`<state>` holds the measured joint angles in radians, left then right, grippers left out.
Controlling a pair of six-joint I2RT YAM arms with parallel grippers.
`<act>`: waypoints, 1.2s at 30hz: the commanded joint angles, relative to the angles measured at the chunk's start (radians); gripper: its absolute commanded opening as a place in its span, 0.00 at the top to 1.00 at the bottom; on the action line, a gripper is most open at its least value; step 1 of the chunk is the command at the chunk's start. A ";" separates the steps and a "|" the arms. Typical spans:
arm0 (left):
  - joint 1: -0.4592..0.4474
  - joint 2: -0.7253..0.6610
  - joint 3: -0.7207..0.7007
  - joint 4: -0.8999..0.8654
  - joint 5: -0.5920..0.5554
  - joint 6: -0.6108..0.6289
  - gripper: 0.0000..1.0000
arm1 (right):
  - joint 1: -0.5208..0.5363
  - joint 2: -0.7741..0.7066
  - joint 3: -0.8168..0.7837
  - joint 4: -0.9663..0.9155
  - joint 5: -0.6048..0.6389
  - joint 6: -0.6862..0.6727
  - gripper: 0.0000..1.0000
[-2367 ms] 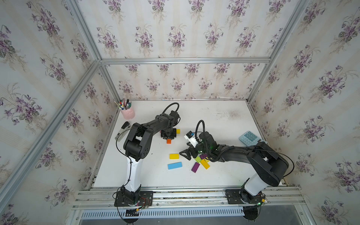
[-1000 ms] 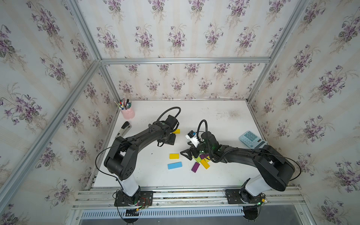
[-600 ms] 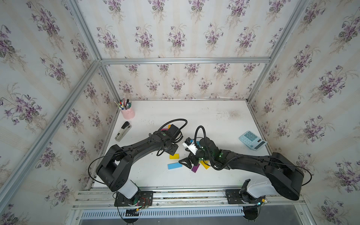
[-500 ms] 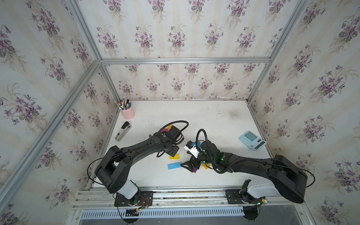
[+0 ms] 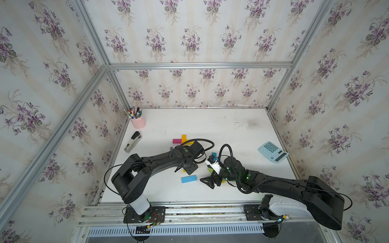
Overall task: Assemble the letter t with building blocks
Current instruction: Pick up the building block from the center of the board.
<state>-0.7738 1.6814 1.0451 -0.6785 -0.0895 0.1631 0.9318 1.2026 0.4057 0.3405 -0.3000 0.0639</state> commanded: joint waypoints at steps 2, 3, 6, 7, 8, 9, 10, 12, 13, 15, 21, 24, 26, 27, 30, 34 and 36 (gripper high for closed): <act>0.001 0.049 0.032 -0.093 -0.034 0.072 0.38 | -0.004 -0.034 -0.014 0.036 0.012 -0.003 0.00; 0.001 0.057 0.034 -0.095 -0.034 0.074 0.38 | -0.005 -0.037 -0.015 0.037 0.011 -0.003 0.00; 0.004 0.075 0.034 -0.078 -0.041 0.088 0.37 | -0.010 -0.040 -0.018 0.039 0.005 -0.001 0.00; 0.006 0.086 0.039 -0.079 -0.038 0.092 0.37 | -0.011 -0.040 -0.019 0.040 0.004 -0.001 0.00; 0.007 0.096 0.046 -0.079 -0.033 0.098 0.37 | -0.013 -0.039 -0.020 0.041 0.003 -0.001 0.00; 0.007 0.105 0.052 -0.077 -0.029 0.101 0.37 | -0.014 -0.038 -0.021 0.041 0.002 -0.001 0.00; 0.007 0.113 0.057 -0.076 -0.024 0.104 0.37 | -0.016 -0.038 -0.021 0.042 -0.001 0.000 0.00; 0.007 0.121 0.065 -0.070 -0.014 0.113 0.37 | -0.017 -0.038 -0.021 0.043 -0.001 0.000 0.00; 0.006 0.123 0.066 -0.066 -0.012 0.115 0.37 | -0.020 -0.038 -0.021 0.043 -0.001 -0.001 0.00; 0.007 0.126 0.069 -0.062 0.001 0.119 0.37 | -0.022 -0.035 -0.022 0.044 -0.002 -0.001 0.00; 0.013 0.135 0.070 -0.068 0.058 0.115 0.40 | -0.025 -0.035 -0.022 0.046 -0.013 0.001 0.00; 0.019 0.137 0.060 -0.071 0.091 0.103 0.44 | -0.027 -0.044 -0.025 0.048 -0.014 0.002 0.00; 0.026 0.142 0.058 -0.077 0.115 0.085 0.50 | -0.027 -0.053 -0.028 0.050 -0.016 0.002 0.00; 0.030 0.144 0.055 -0.075 0.120 0.075 0.51 | -0.027 -0.058 -0.029 0.050 -0.014 0.002 0.00; 0.033 0.147 0.051 -0.076 0.117 0.056 0.58 | -0.028 -0.067 -0.032 0.049 -0.011 0.003 0.00; 0.034 0.126 0.049 -0.077 0.106 0.039 0.61 | -0.029 -0.074 -0.029 0.051 -0.014 0.006 0.00; 0.036 0.113 0.050 -0.077 0.112 0.024 0.62 | -0.028 -0.081 -0.029 0.049 -0.010 0.008 0.00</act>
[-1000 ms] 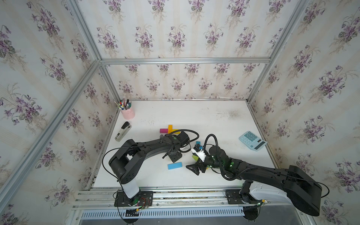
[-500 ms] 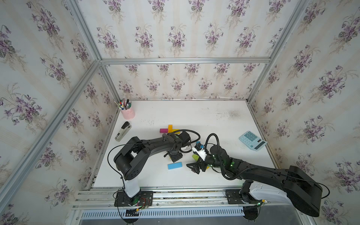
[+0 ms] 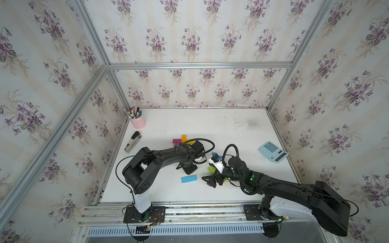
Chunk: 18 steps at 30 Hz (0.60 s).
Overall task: Assemble the letter t with building blocks
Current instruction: Pick up the building block from the center of the board.
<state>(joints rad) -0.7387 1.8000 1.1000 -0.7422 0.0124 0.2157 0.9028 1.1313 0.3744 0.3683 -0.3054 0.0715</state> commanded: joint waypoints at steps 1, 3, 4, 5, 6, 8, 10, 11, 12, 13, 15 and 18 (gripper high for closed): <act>0.002 -0.010 -0.002 -0.013 0.011 -0.040 0.63 | 0.001 -0.015 0.001 0.021 0.000 0.002 0.00; 0.007 -0.024 0.015 -0.024 0.005 -0.075 0.66 | 0.001 -0.026 0.000 0.021 0.011 0.006 0.00; 0.011 -0.032 0.024 -0.027 0.002 -0.098 0.67 | 0.001 -0.032 0.000 0.023 0.008 0.007 0.00; 0.017 -0.042 0.034 -0.036 0.000 -0.128 0.67 | 0.001 -0.039 0.001 0.023 0.006 0.010 0.00; 0.027 -0.051 0.050 -0.046 0.000 -0.160 0.67 | 0.001 -0.048 0.005 0.017 0.010 0.010 0.00; 0.041 -0.067 0.073 -0.062 0.006 -0.211 0.67 | 0.001 -0.065 0.022 -0.019 0.030 0.005 0.00; 0.048 -0.086 0.087 -0.074 -0.005 -0.269 0.67 | 0.000 -0.083 0.039 -0.042 0.045 0.006 0.00; 0.052 -0.101 0.085 -0.072 -0.012 -0.306 0.67 | 0.001 -0.092 0.050 -0.053 0.052 0.017 0.00; 0.058 -0.114 0.078 -0.066 -0.012 -0.345 0.66 | 0.001 -0.098 0.060 -0.062 0.062 0.035 0.00; 0.065 -0.128 0.069 -0.060 -0.010 -0.385 0.66 | 0.001 -0.100 0.070 -0.068 0.074 0.050 0.00; 0.077 -0.151 0.044 -0.047 -0.012 -0.475 0.65 | 0.000 -0.082 0.108 -0.092 0.104 0.069 0.00; 0.079 -0.183 0.002 -0.016 -0.022 -0.578 0.65 | 0.001 -0.007 0.181 -0.150 0.136 0.067 0.00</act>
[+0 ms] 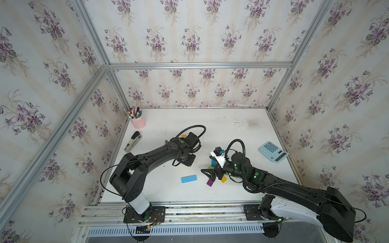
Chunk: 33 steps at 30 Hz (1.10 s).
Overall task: Assemble the letter t with building blocks
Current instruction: Pick up the building block from the center of the board, then assemble the building block at the center of the board.
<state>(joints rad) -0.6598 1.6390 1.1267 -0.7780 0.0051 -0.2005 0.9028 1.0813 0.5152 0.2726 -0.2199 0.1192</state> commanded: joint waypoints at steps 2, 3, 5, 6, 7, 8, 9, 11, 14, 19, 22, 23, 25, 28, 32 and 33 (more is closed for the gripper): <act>0.000 -0.042 -0.051 0.033 -0.039 -0.223 0.65 | 0.001 0.092 0.050 -0.038 0.057 0.018 0.00; -0.001 -0.053 -0.067 0.039 -0.052 -0.253 0.65 | 0.001 0.110 0.037 -0.004 0.050 0.016 0.00; 0.000 -0.071 -0.100 0.057 -0.069 -0.301 0.65 | 0.002 0.118 -0.015 0.094 0.024 0.007 0.00; 0.000 -0.072 -0.113 0.061 -0.072 -0.318 0.64 | 0.002 0.116 -0.041 0.141 0.029 0.008 0.00; -0.001 -0.069 -0.117 0.057 -0.076 -0.332 0.64 | 0.002 0.110 -0.045 0.144 0.023 0.011 0.00; 0.000 -0.063 -0.118 0.051 -0.085 -0.343 0.64 | 0.002 0.104 -0.062 0.170 0.008 -0.002 0.00; 0.001 -0.056 -0.121 0.046 -0.092 -0.355 0.64 | 0.002 0.095 -0.089 0.202 0.013 -0.010 0.00; 0.005 -0.043 -0.125 0.051 -0.093 -0.365 0.64 | 0.001 0.081 -0.113 0.208 0.034 -0.015 0.00; 0.018 -0.012 -0.120 0.063 -0.088 -0.366 0.64 | 0.001 0.056 -0.148 0.241 0.017 -0.015 0.00; 0.047 0.035 -0.116 0.097 -0.049 -0.358 0.64 | 0.000 0.049 -0.177 0.280 0.018 -0.020 0.00; 0.054 0.047 -0.111 0.100 -0.063 -0.357 0.64 | 0.001 0.096 -0.173 0.302 -0.001 -0.023 0.00; 0.057 0.051 -0.110 0.100 -0.065 -0.355 0.64 | 0.001 0.119 -0.164 0.300 -0.007 -0.022 0.00; 0.064 0.060 -0.107 0.104 -0.067 -0.348 0.64 | 0.000 0.170 -0.138 0.297 -0.027 -0.017 0.00; 0.070 0.072 -0.105 0.112 -0.063 -0.341 0.64 | 0.000 0.208 -0.121 0.303 -0.036 -0.020 0.00; 0.075 0.086 -0.102 0.124 -0.062 -0.335 0.64 | 0.000 0.218 -0.116 0.293 -0.019 -0.030 0.00; 0.077 0.092 -0.097 0.123 -0.061 -0.330 0.64 | 0.000 0.218 -0.115 0.291 -0.018 -0.031 0.00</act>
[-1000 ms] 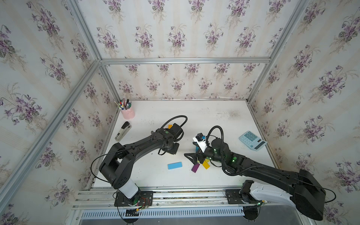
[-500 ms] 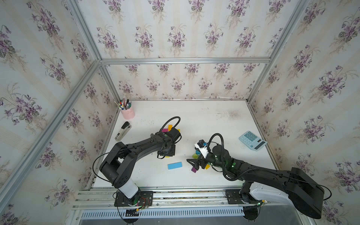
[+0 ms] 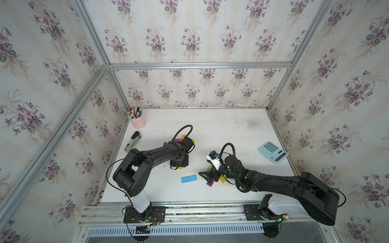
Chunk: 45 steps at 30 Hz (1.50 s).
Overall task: Assemble the letter t with building blocks
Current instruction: Assemble the building block at the center of the board.
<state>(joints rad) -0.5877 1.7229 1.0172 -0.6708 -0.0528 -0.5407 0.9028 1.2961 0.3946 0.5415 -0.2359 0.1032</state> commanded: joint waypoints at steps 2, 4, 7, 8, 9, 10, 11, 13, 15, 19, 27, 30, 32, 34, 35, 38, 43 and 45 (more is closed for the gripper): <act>0.008 0.018 0.021 0.018 0.002 0.017 0.64 | 0.000 0.005 0.005 0.021 0.005 -0.018 0.00; 0.008 0.026 0.024 0.030 0.007 0.020 0.64 | 0.001 0.008 0.009 0.017 0.008 -0.022 0.00; 0.011 0.044 0.039 0.027 0.006 0.025 0.64 | -0.003 0.014 0.011 0.015 0.009 -0.023 0.00; 0.011 0.047 0.042 0.024 0.004 0.024 0.64 | -0.003 0.015 0.012 0.013 0.007 -0.023 0.00; 0.012 0.052 0.044 0.025 0.005 0.025 0.64 | -0.005 0.017 0.013 0.014 0.006 -0.025 0.00; 0.012 0.055 0.044 0.026 0.007 0.024 0.64 | -0.005 0.017 0.015 0.015 0.006 -0.025 0.00; 0.013 0.057 0.046 0.027 0.009 0.024 0.64 | -0.006 0.017 0.015 0.014 0.006 -0.025 0.00; 0.014 0.062 0.047 0.029 0.011 0.024 0.64 | -0.010 0.017 0.014 0.015 0.003 -0.025 0.00; 0.015 0.064 0.053 0.028 0.009 0.026 0.64 | -0.013 0.017 0.015 0.016 0.003 -0.025 0.00; 0.019 0.073 0.067 0.018 0.002 0.033 0.66 | -0.019 0.014 0.013 0.015 0.000 -0.022 0.00; 0.021 0.087 0.083 -0.001 -0.019 0.042 0.66 | -0.028 0.009 0.010 0.016 -0.005 -0.020 0.00; 0.023 0.089 0.087 -0.006 -0.025 0.042 0.66 | -0.030 0.011 0.012 0.014 -0.006 -0.020 0.00; 0.024 0.093 0.090 -0.008 -0.029 0.046 0.66 | -0.031 0.010 0.011 0.014 -0.007 -0.020 0.00; 0.028 0.094 0.094 -0.009 -0.029 0.047 0.66 | -0.032 0.009 0.011 0.015 -0.007 -0.020 0.00; 0.028 0.094 0.096 -0.009 -0.031 0.050 0.66 | -0.033 0.009 0.012 0.015 -0.007 -0.020 0.00; 0.031 0.098 0.108 -0.015 -0.033 0.054 0.66 | -0.035 0.009 0.010 0.015 -0.009 -0.020 0.00; 0.032 0.111 0.120 -0.019 -0.029 0.059 0.66 | -0.039 0.008 0.010 0.015 -0.011 -0.020 0.00; 0.032 0.117 0.120 -0.016 -0.028 0.059 0.66 | -0.040 0.009 0.010 0.015 -0.012 -0.020 0.00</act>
<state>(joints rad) -0.5560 1.8320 1.1336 -0.6769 -0.0658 -0.4870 0.8635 1.3079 0.4034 0.5407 -0.2371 0.0929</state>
